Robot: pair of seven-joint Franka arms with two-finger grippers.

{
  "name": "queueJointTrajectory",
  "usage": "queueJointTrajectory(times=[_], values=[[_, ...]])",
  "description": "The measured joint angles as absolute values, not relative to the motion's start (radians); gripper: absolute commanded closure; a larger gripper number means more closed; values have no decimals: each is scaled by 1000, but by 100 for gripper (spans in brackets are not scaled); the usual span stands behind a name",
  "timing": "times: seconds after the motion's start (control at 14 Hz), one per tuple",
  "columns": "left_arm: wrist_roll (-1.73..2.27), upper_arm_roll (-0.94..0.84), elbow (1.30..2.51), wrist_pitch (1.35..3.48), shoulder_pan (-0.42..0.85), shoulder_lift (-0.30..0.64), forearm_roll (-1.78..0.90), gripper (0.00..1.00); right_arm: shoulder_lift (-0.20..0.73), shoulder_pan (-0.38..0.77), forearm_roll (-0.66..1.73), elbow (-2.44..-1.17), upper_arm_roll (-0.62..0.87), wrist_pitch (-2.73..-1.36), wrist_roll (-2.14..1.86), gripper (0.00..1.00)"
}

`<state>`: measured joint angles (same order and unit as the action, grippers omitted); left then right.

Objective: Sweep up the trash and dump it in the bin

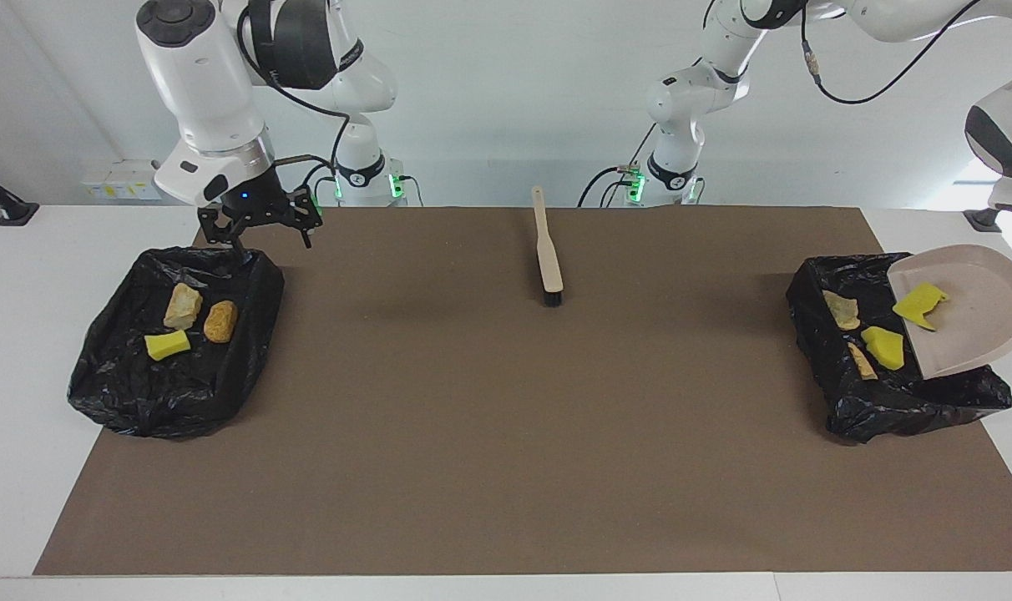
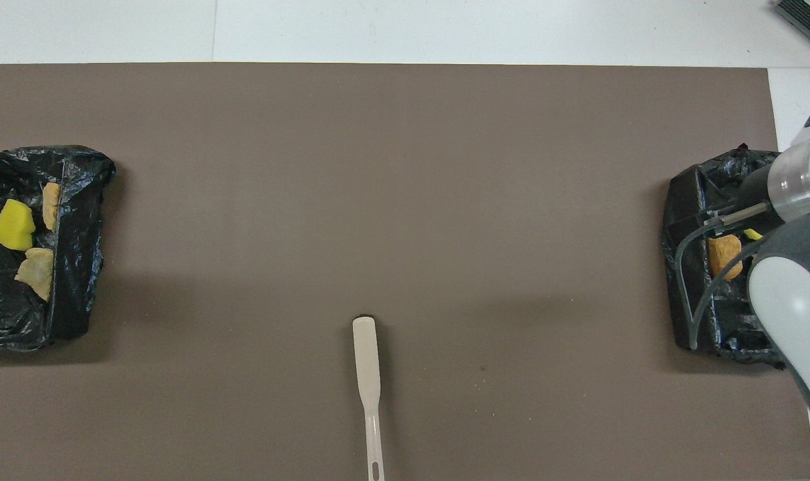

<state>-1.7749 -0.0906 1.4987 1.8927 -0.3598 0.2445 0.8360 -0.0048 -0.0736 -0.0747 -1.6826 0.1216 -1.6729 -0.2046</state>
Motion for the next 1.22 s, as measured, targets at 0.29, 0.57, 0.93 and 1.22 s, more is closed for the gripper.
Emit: queueJointTrajectory(times=[0.29,0.57,0.93,1.22], values=[[-1776,-90,1499,1892,-315,243,910,100,-2,-123,-75,-1683,121,-1708,-205,0],[-1747,-90,1501,1881,-254,239,987,100,1,-144,-106,-1682,122,-1697,-156,0],[-1606,-88,1590,1851,-241,184,1069,100,2,-155,-46,-1630,125,-1620,57,0],[-1582,-87,1576,1844,-239,150,1020,100,7,-172,-24,-1621,124,-1618,61,0]])
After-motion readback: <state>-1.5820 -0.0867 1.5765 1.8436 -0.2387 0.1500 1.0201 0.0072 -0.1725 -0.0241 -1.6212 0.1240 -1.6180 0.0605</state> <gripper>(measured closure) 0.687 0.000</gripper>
